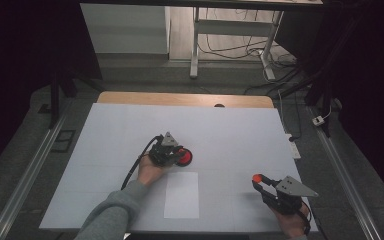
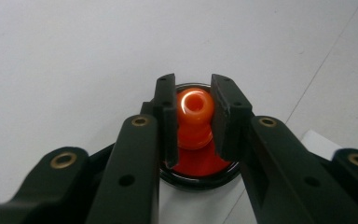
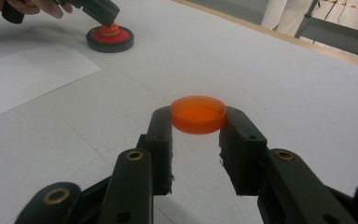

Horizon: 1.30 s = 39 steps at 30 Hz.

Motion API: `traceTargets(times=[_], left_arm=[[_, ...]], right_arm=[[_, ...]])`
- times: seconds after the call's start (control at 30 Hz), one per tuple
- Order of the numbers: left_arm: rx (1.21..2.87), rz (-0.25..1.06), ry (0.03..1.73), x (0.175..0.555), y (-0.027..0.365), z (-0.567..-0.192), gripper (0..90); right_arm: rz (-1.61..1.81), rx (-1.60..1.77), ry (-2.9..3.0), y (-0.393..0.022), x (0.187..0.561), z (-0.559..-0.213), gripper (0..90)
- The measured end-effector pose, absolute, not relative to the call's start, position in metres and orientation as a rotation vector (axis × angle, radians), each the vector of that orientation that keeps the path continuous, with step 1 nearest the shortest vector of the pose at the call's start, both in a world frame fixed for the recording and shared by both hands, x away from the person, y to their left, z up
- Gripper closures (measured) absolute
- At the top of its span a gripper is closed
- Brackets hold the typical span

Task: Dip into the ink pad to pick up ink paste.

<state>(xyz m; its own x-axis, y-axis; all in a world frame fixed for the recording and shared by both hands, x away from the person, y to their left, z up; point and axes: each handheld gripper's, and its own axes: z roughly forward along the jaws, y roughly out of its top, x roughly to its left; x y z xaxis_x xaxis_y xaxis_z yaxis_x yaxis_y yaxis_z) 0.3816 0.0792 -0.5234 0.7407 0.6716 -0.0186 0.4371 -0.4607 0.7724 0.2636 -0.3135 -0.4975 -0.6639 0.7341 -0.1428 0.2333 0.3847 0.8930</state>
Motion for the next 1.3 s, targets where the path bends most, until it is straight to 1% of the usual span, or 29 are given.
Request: traceTargets(times=[0.93, 1.03, 1.13, 1.3], left_arm=[[2.116, 0.372, 0.832, 0.381, 0.080, -0.525, 73.3], [2.091, 0.383, 0.840, 0.381, 0.082, -0.522, 73.0], [2.013, 0.384, 0.839, 0.380, 0.090, -0.507, 73.1], [1.993, 0.347, 0.825, 0.377, 0.093, -0.501, 73.0]], right_arm=[[1.248, 0.820, 2.113, -0.313, 0.263, -0.496, 64.7], [1.251, 0.821, 2.112, -0.314, 0.262, -0.496, 64.7], [1.255, 0.820, 2.107, -0.314, 0.263, -0.495, 64.7], [1.256, 0.823, 2.106, -0.315, 0.264, -0.496, 64.7]])
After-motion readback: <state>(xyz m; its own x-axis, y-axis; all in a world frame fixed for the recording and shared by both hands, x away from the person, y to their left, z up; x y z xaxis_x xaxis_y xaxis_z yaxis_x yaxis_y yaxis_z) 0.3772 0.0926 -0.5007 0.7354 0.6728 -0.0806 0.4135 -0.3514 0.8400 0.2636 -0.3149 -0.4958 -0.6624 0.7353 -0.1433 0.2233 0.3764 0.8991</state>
